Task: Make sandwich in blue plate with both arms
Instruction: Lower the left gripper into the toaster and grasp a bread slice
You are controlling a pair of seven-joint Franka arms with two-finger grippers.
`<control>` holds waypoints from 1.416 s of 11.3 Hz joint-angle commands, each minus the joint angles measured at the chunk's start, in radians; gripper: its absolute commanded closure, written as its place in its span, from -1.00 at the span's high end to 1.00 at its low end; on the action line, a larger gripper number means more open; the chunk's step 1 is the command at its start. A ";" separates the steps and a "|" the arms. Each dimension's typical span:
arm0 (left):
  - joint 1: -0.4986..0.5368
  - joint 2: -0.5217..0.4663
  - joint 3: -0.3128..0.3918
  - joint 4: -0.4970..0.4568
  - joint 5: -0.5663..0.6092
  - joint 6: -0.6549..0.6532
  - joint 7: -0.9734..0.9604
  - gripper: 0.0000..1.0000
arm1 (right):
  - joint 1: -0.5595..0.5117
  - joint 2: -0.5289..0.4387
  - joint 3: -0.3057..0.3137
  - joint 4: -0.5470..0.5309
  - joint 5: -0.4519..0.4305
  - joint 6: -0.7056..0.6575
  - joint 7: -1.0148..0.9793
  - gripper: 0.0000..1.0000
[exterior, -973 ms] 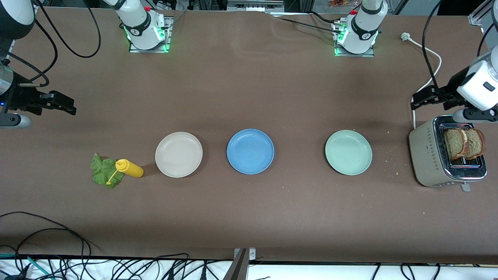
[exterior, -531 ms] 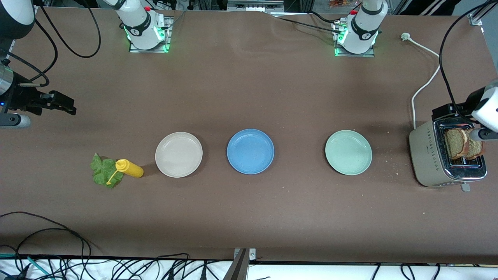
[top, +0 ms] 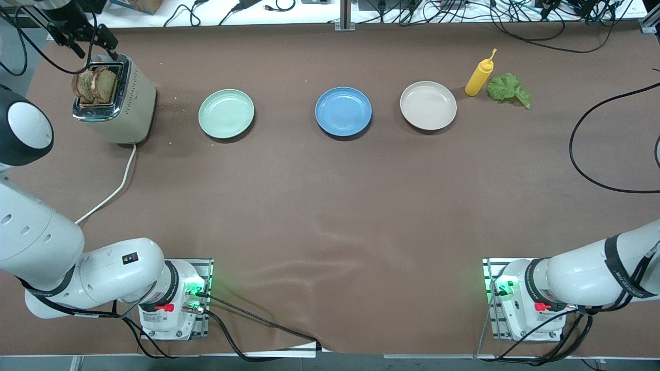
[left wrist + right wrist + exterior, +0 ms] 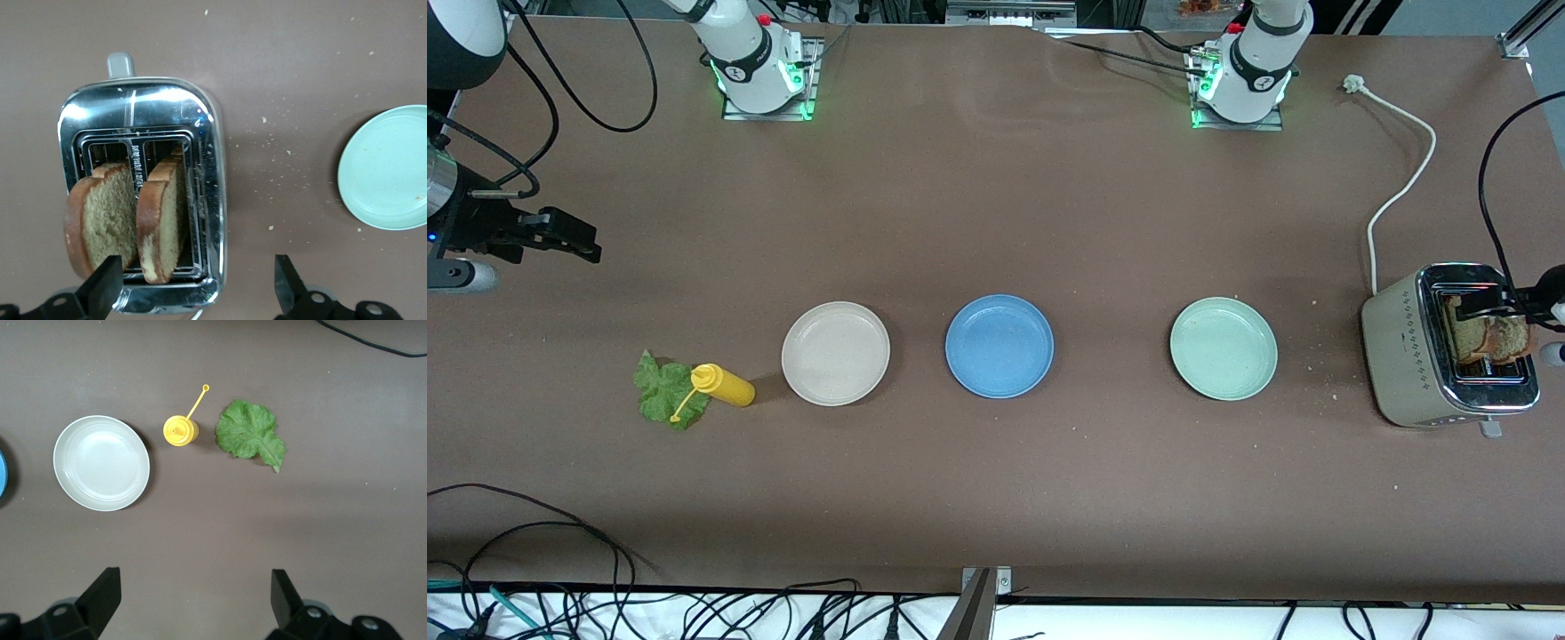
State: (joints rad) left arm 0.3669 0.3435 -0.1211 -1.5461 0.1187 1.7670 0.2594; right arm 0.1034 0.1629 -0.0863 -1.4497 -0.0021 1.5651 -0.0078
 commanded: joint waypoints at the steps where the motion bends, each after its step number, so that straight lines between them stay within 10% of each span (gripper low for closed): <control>1: 0.033 0.080 -0.011 0.037 0.029 0.011 0.032 1.00 | -0.001 -0.011 0.000 0.002 0.011 -0.008 0.009 1.00; 3: 0.047 0.098 -0.011 0.029 0.042 0.023 0.082 0.98 | -0.001 -0.011 0.002 0.002 0.011 -0.008 0.009 1.00; 5: 0.062 0.123 -0.011 0.021 0.042 0.026 0.118 0.48 | -0.001 -0.011 0.002 0.002 0.011 -0.008 0.009 1.00; 8: 0.070 0.134 -0.012 0.020 0.042 0.020 0.124 -0.89 | -0.001 -0.011 0.002 0.002 0.011 -0.008 0.009 1.00; 16: 0.052 0.020 -0.066 0.105 0.073 -0.176 0.124 -1.00 | -0.001 -0.011 0.004 0.003 0.013 -0.007 0.006 1.00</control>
State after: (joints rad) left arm 0.4318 0.4284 -0.1488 -1.4951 0.1539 1.7130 0.3652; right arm 0.1041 0.1628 -0.0854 -1.4497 -0.0018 1.5651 -0.0078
